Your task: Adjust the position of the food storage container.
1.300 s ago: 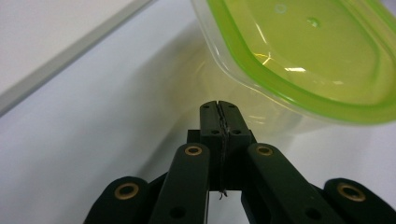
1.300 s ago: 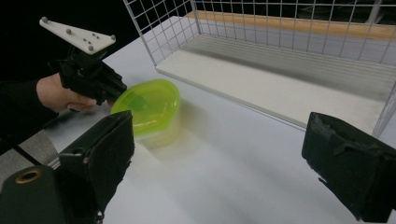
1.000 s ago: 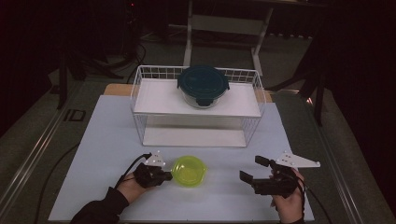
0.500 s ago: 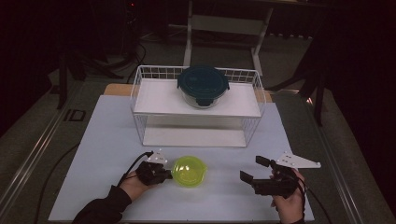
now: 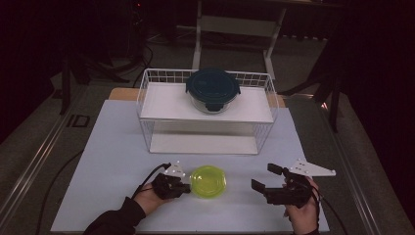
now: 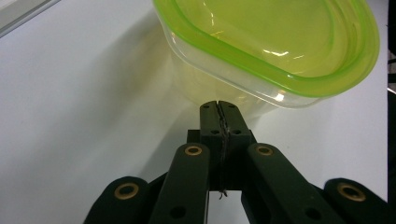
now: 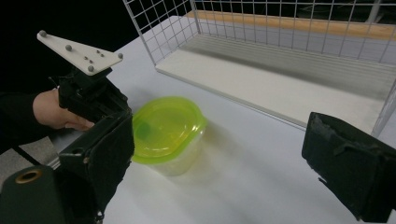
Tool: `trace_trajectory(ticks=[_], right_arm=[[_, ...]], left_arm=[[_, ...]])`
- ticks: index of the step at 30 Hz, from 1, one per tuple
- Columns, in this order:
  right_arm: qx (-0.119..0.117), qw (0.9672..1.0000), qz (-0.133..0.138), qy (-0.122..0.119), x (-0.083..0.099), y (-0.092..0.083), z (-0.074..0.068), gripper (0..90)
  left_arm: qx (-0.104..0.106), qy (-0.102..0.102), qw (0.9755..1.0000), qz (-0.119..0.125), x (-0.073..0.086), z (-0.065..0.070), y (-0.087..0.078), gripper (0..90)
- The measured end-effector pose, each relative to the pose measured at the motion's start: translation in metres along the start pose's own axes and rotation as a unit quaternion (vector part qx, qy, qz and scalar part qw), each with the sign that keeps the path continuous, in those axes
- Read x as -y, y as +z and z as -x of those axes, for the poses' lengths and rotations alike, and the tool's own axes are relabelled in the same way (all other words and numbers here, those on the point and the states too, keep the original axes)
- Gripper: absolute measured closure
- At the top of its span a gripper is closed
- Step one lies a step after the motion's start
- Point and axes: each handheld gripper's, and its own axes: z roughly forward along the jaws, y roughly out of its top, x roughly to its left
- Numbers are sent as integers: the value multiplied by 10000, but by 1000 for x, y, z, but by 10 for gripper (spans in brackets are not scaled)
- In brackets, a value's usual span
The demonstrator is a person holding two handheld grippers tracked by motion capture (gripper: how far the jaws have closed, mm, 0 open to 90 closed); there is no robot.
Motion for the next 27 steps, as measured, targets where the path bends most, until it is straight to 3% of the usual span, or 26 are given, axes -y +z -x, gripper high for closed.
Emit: trace_trajectory(ticks=[5,17,20,21,27], right_arm=[[-4,10000,18,7,0,-1,0,90],[4,10000,0,-8,1,0,0,90],[8,10000,-1,-18,1,0,0,90],[12,10000,4,-20,1,0,1,90],[12,10000,11,-39,2,-1,0,90]], left_arm=[[-65,-24,10000,-4,-6,-1,5,889],[31,-48,10000,71,-13,2,17,888],[181,-138,9996,176,-12,1,15,888],[131,-73,9998,138,-12,1,14,888],[36,-175,9996,240,-8,-2,-6,886]])
